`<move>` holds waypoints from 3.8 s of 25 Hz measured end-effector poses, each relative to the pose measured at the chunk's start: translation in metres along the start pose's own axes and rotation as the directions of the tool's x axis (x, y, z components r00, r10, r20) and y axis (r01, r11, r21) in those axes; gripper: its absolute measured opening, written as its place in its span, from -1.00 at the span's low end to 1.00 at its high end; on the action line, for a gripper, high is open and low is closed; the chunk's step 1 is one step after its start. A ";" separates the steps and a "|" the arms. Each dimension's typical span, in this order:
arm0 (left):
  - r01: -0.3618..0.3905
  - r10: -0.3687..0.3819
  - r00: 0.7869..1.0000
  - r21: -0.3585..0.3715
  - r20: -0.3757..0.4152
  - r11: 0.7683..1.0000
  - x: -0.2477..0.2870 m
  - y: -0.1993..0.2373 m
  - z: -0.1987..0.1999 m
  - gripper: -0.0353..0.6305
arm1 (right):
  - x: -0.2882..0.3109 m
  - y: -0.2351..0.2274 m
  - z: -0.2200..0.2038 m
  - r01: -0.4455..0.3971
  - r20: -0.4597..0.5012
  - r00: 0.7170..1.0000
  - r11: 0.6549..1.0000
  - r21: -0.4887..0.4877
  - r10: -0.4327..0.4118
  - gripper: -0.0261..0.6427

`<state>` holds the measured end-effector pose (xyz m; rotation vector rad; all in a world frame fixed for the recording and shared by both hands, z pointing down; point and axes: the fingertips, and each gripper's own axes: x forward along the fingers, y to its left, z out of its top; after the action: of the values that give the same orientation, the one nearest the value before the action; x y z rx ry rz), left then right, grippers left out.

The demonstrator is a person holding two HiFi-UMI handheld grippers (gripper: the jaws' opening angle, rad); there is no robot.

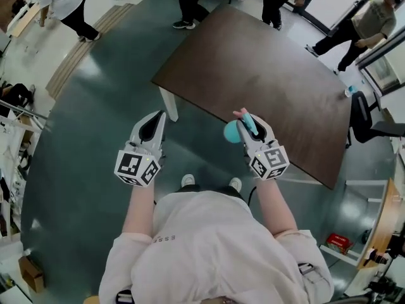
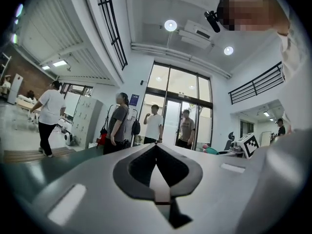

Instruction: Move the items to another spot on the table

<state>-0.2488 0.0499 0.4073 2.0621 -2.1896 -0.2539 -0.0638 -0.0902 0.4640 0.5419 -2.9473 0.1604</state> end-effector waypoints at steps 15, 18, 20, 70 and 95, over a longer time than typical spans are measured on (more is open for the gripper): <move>-0.073 0.070 0.996 -0.057 -0.059 0.996 0.022 0.119 -0.019 -0.84 | 0.166 0.025 0.008 -0.088 -0.052 0.995 0.996 0.022 0.089 -0.57; -0.067 0.063 0.995 -0.055 -0.083 0.996 0.051 0.145 -0.017 -0.84 | 0.208 0.015 0.010 -0.083 -0.058 0.995 0.996 0.016 0.084 -0.57; -0.053 0.048 0.995 -0.045 -0.090 0.998 0.071 0.157 -0.012 -0.84 | 0.233 0.009 0.011 -0.081 -0.064 0.995 0.997 -0.019 0.079 -0.57; 0.281 -0.287 0.941 -0.058 -0.178 0.958 0.197 0.224 -0.012 -0.84 | 0.239 -0.072 0.036 0.428 0.138 0.895 0.904 0.004 -0.425 -0.95; 0.479 -0.490 0.849 -0.105 -0.195 0.872 0.083 -0.046 -0.070 -0.84 | -0.064 -0.019 -0.037 0.557 0.031 0.828 0.828 0.070 -0.560 -0.95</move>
<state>-0.1947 -0.0380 0.4638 2.4499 -1.4932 -0.1198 0.0064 -0.0806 0.4917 1.4039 -2.6867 0.1648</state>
